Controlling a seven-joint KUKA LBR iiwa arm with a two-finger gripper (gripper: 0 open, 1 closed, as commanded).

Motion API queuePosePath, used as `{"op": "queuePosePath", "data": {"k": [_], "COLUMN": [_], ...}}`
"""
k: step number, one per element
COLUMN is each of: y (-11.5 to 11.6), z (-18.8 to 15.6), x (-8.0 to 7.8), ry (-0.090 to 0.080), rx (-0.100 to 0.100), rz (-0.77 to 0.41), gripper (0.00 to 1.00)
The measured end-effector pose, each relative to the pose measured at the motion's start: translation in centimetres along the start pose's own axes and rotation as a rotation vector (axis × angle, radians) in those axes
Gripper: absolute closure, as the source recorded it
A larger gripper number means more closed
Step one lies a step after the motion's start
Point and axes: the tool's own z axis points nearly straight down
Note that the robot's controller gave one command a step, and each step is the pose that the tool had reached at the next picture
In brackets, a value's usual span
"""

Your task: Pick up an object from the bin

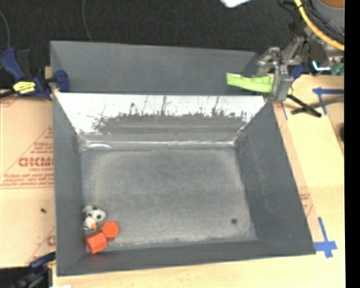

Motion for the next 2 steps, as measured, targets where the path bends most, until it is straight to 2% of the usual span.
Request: {"op": "queuePosePath", "data": {"k": [1, 2], "y": [-0.7, -0.4], "z": [0.0, 0.1], "x": [0.2, -1.1], "ry": [0.008, -0.007], "rx": [0.000, 0.002], "rz": [-0.046, -0.043], "gripper": [0.00, 0.00]}}
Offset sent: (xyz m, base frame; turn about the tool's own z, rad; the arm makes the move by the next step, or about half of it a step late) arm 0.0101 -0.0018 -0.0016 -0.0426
